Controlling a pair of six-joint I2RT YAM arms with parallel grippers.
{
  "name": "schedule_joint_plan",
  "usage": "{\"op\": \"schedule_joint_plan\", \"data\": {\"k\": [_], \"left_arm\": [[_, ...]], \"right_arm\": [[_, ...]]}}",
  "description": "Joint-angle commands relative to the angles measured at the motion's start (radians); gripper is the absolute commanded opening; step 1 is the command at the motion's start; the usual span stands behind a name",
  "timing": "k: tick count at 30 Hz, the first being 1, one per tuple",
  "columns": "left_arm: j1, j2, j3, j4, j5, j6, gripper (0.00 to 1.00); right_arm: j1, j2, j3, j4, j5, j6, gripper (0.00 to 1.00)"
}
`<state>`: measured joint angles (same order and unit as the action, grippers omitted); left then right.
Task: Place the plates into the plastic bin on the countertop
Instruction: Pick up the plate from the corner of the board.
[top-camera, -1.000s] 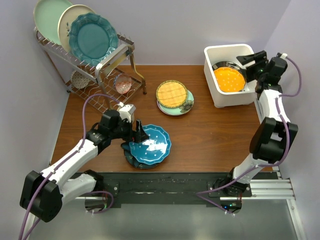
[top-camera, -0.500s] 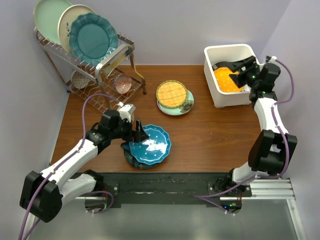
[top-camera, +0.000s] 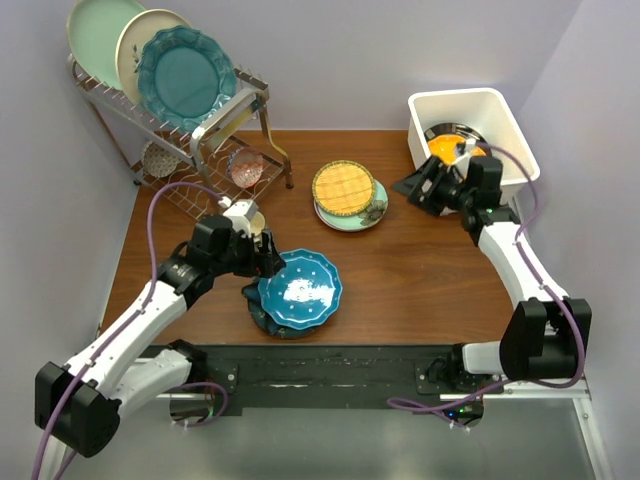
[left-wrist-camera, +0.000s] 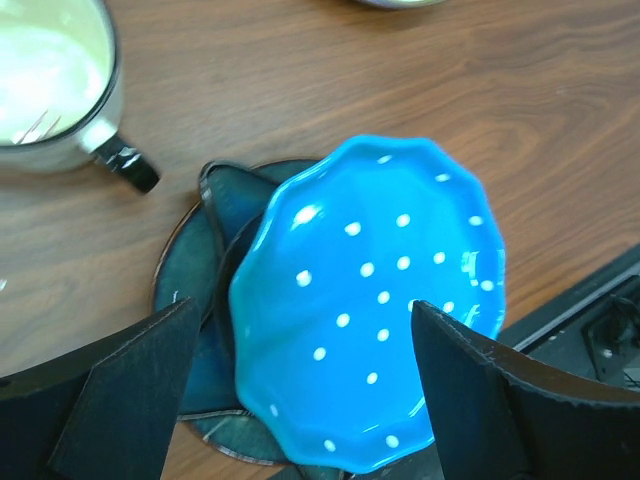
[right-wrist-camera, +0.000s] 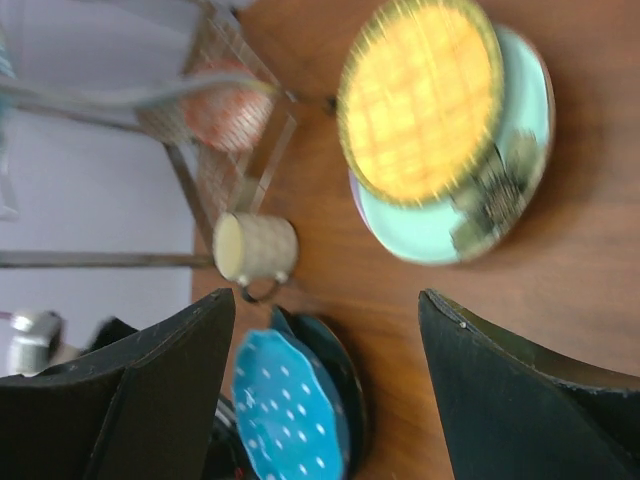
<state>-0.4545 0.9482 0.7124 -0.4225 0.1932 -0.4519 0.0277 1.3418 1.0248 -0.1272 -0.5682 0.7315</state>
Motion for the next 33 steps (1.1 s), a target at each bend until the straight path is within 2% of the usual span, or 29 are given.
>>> {"op": "schedule_joint_plan", "data": {"k": [1, 13, 17, 27, 33], "left_arm": [[-0.004, 0.026, 0.035, -0.073, -0.075, -0.034, 0.9], [-0.003, 0.098, 0.019, -0.091, -0.084, -0.071, 0.72], [-0.003, 0.124, 0.007, -0.079, -0.078, -0.071, 0.61], [-0.003, 0.155, -0.024, -0.035, -0.051, -0.073, 0.43], [-0.003, 0.169, -0.034, -0.019, -0.038, -0.067, 0.28]], "right_arm": [[0.055, 0.002, -0.103, -0.046, -0.027, -0.076, 0.77], [0.271, 0.08, -0.246, 0.044, -0.056, -0.086, 0.74], [0.336, 0.1, -0.258, 0.057, -0.064, -0.087, 0.72], [0.414, 0.164, -0.285, 0.11, -0.113, -0.076, 0.66], [0.449, 0.194, -0.298, 0.17, -0.143, -0.044, 0.65]]}}
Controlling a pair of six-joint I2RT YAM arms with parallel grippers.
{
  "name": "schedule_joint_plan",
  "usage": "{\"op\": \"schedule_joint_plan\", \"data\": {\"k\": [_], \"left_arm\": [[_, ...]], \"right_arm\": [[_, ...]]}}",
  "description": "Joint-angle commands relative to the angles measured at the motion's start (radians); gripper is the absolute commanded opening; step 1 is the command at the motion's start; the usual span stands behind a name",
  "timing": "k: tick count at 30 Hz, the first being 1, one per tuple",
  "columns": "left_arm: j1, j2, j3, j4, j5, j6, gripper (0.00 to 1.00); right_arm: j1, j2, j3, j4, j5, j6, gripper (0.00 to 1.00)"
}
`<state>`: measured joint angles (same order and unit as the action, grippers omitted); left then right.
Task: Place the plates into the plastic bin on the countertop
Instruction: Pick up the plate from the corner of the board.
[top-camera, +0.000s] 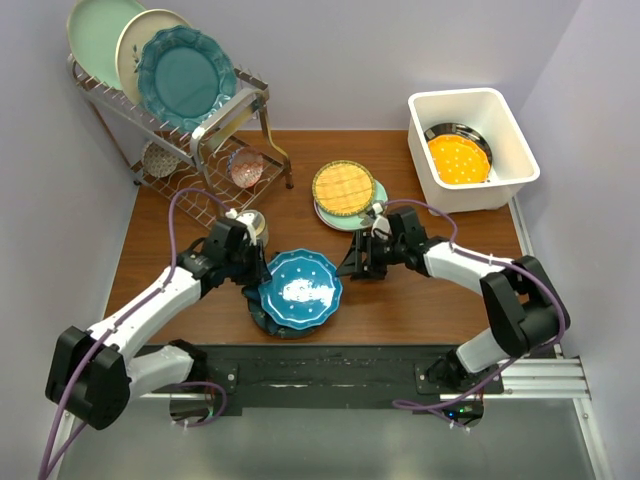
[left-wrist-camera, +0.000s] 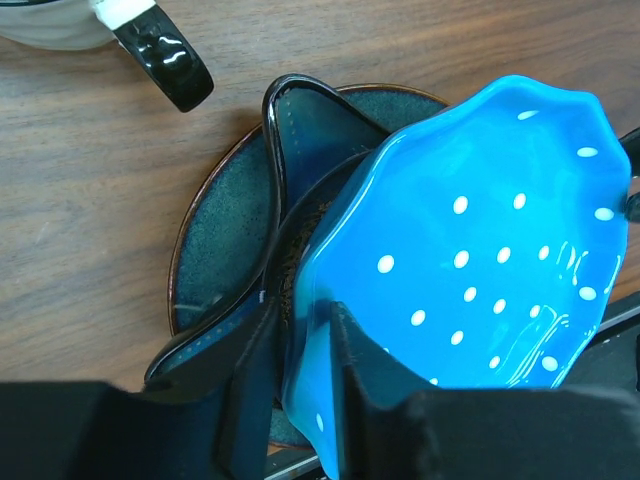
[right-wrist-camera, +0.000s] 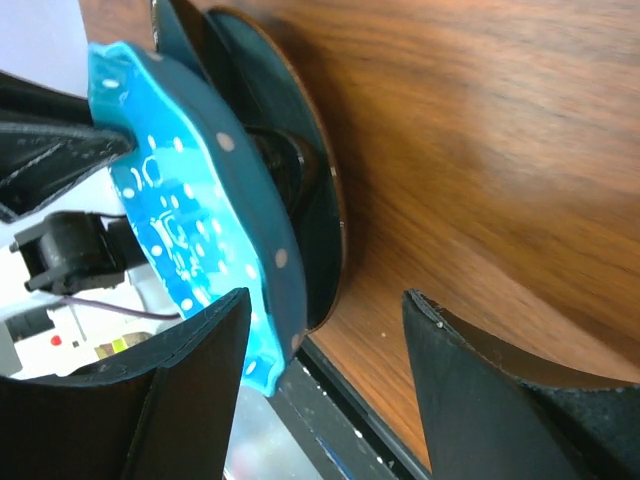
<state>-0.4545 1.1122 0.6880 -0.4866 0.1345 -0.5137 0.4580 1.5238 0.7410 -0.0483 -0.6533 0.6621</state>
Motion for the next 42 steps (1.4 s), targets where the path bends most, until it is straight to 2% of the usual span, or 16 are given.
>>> {"op": "schedule_joint_plan", "data": {"k": [1, 10, 13, 19, 24, 27, 30, 33, 38, 39, 42], "left_arm": [[-0.003, 0.003, -0.01, 0.045, 0.022, -0.005, 0.26], [-0.003, 0.0, -0.016, 0.06, 0.033, -0.003, 0.1], [-0.003, 0.006, -0.018, 0.063, 0.043, -0.002, 0.08], [-0.004, 0.014, -0.024, 0.079, 0.066, 0.006, 0.07], [-0.004, 0.023, -0.028, 0.082, 0.071, 0.007, 0.07], [-0.006, 0.008, -0.025, 0.079, 0.06, 0.004, 0.09], [-0.004, -0.009, -0.018, 0.068, 0.044, 0.001, 0.18], [-0.004, -0.026, -0.007, 0.052, 0.027, 0.001, 0.34], [-0.004, -0.049, 0.011, 0.036, 0.002, 0.001, 0.55], [-0.004, -0.054, 0.013, 0.034, -0.006, 0.003, 0.62], [-0.004, -0.072, 0.024, 0.023, -0.021, 0.003, 0.72]], "right_arm": [[0.021, 0.019, -0.022, 0.111, -0.08, 0.036, 0.64], [0.053, 0.088, -0.038, 0.252, -0.147, 0.099, 0.57], [0.061, 0.105, -0.042, 0.284, -0.164, 0.111, 0.53], [0.065, 0.128, -0.054, 0.359, -0.198, 0.151, 0.38], [0.067, 0.151, -0.057, 0.389, -0.224, 0.166, 0.17], [0.067, 0.141, -0.06, 0.374, -0.223, 0.159, 0.12], [0.065, 0.118, -0.052, 0.337, -0.209, 0.14, 0.09], [0.067, 0.099, -0.028, 0.283, -0.201, 0.119, 0.08], [0.065, 0.065, 0.009, 0.188, -0.172, 0.065, 0.07], [0.067, 0.056, 0.023, 0.156, -0.167, 0.056, 0.07], [0.065, 0.044, 0.037, 0.13, -0.166, 0.041, 0.07]]}}
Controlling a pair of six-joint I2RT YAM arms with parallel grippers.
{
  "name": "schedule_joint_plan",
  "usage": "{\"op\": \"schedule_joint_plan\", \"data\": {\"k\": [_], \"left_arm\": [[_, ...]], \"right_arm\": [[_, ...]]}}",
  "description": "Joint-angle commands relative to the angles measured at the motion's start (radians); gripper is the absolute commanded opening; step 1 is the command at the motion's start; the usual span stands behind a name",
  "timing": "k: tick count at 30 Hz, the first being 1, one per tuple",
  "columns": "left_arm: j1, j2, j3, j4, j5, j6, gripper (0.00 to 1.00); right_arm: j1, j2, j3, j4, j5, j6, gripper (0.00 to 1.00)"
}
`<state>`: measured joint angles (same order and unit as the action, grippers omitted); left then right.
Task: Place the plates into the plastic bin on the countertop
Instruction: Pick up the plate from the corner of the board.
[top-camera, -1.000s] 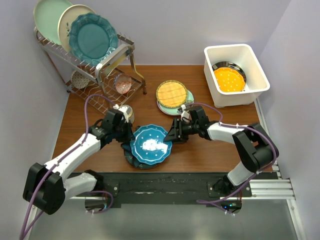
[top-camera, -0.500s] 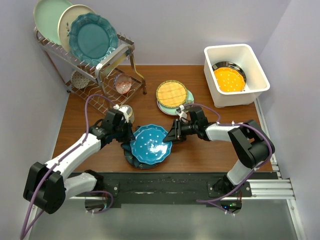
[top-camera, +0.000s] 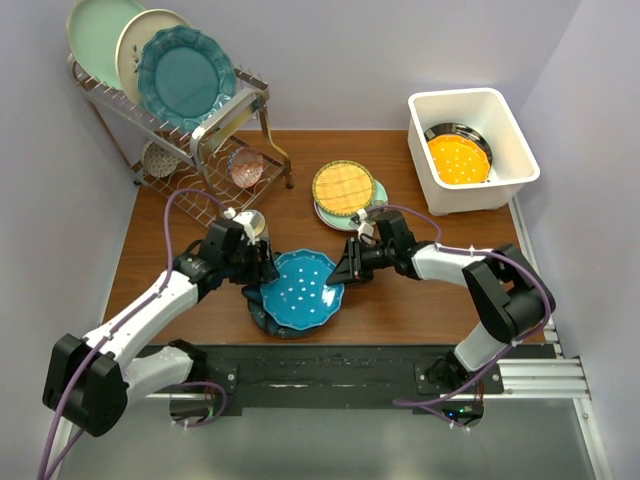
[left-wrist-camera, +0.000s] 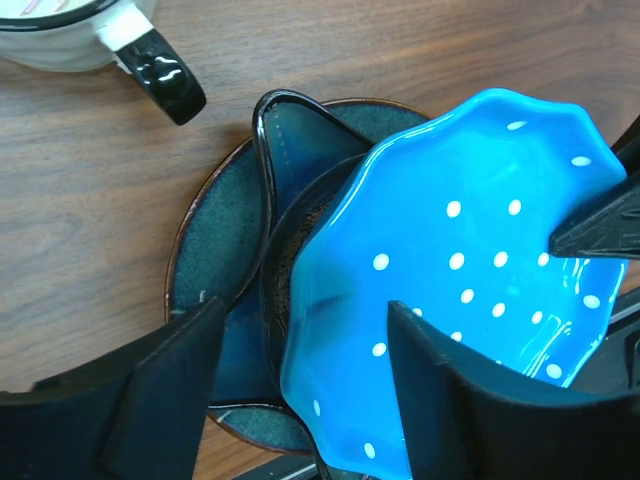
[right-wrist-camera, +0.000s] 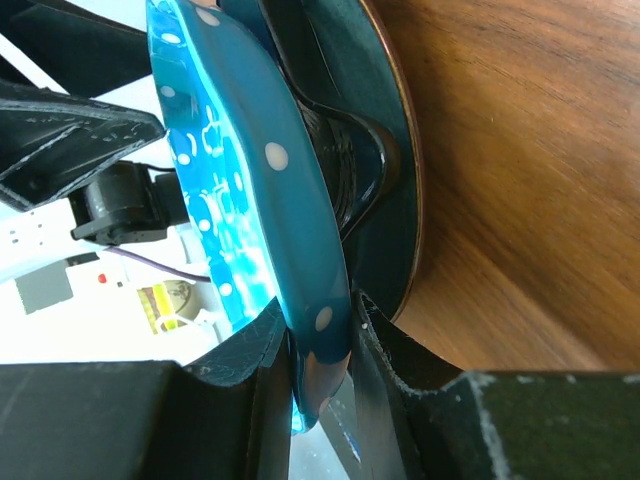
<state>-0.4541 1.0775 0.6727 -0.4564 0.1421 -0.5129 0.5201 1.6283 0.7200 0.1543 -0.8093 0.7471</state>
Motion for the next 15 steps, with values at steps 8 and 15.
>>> {"op": "schedule_joint_plan", "data": {"k": [8, 15], "left_arm": [[-0.005, -0.074, 0.051, -0.027, -0.068, 0.005, 0.8], [-0.005, -0.082, 0.057, -0.027, -0.075, 0.005, 0.8]], "right_arm": [[0.003, -0.1, 0.079, -0.114, -0.008, -0.061, 0.06], [0.004, -0.146, 0.113, -0.172, -0.004, -0.08, 0.05]]}}
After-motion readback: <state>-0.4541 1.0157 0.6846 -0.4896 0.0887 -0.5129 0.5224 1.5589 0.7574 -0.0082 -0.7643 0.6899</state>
